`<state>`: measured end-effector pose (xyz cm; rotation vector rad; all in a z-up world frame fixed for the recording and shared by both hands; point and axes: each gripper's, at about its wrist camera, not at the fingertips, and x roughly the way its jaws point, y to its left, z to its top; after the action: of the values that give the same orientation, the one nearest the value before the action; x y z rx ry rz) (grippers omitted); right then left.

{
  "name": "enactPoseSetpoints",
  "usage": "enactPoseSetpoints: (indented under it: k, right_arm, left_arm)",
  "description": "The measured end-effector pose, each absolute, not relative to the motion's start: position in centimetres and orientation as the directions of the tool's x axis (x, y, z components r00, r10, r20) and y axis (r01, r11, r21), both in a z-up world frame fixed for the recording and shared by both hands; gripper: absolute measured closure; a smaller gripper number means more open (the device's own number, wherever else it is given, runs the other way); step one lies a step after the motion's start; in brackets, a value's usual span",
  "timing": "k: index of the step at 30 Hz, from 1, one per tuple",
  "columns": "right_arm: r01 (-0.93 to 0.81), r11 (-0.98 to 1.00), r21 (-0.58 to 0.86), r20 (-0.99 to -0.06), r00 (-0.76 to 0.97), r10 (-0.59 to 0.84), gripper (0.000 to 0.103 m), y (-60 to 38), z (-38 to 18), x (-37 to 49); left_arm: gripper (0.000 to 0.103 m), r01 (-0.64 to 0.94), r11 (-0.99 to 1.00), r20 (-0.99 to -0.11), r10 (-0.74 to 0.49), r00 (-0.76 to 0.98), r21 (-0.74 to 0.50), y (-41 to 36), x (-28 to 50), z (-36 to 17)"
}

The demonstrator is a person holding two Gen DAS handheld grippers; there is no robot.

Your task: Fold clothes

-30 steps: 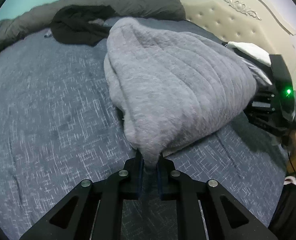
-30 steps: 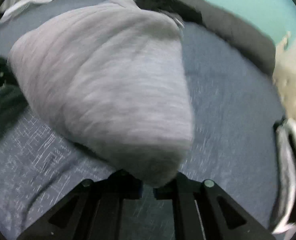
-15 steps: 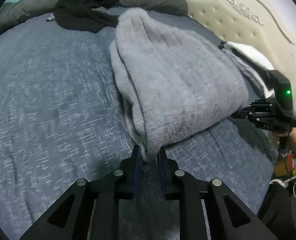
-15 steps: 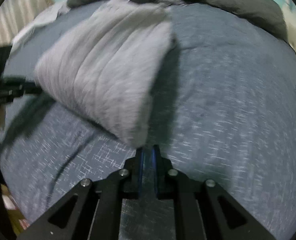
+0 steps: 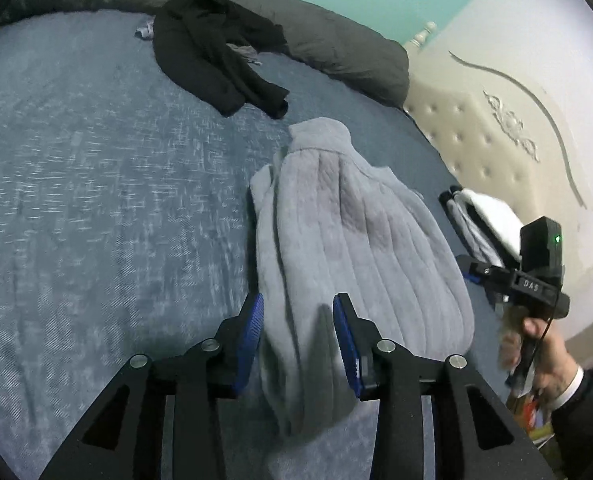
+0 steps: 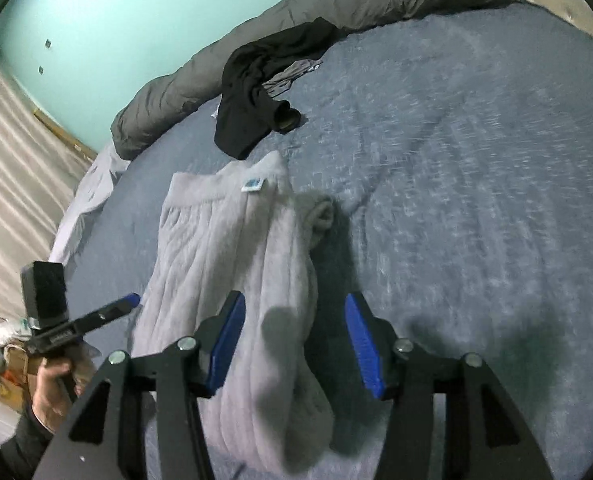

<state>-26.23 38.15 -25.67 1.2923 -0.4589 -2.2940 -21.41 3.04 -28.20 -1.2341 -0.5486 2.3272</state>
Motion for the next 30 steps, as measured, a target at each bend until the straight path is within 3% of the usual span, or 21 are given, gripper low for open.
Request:
enactPoseSetpoints:
  k: [8,10,12,14,22,26,30]
  right_arm:
    - [0.250,-0.796,0.552,-0.697,-0.385,-0.604,0.050,36.0,-28.3,-29.3]
    - [0.276,-0.796,0.539,-0.700,-0.379,-0.605,0.068,35.5,-28.3,-29.6]
    - [0.290,-0.808,0.513,-0.710,-0.385,-0.589,0.092,35.0,-28.2,-29.4]
    - [0.295,-0.821,0.488,-0.716,-0.403,-0.570,0.096,34.6,-27.9,-28.8]
    - [0.263,-0.923,0.282,-0.747,-0.543,-0.383,0.098,35.0,-26.3,-26.4]
    - [0.233,-0.937,0.261,-0.770,-0.535,-0.347,0.098,34.9,-27.5,-25.8]
    - [0.269,-0.911,0.313,-0.762,-0.501,-0.410,0.097,34.8,-27.7,-26.2]
  left_arm:
    - [0.063,-0.160,-0.799,-0.665,0.577,-0.474,-0.579,3.3,-24.8,-30.7]
    - [0.063,-0.161,-0.801,-0.672,0.576,-0.465,-0.576,3.6,-25.0,-31.2]
    - [0.069,-0.166,-0.798,-0.669,0.583,-0.461,-0.580,3.7,-25.0,-31.4]
    - [0.093,-0.178,-0.794,-0.661,0.588,-0.466,-0.581,3.9,-24.9,-31.2]
    - [0.096,-0.190,-0.831,-0.657,0.536,-0.531,-0.523,3.8,-24.1,-29.6]
    - [0.096,-0.182,-0.836,-0.665,0.528,-0.528,-0.518,3.6,-24.1,-30.2]
    - [0.096,-0.197,-0.839,-0.669,0.527,-0.523,-0.507,3.7,-24.0,-30.1]
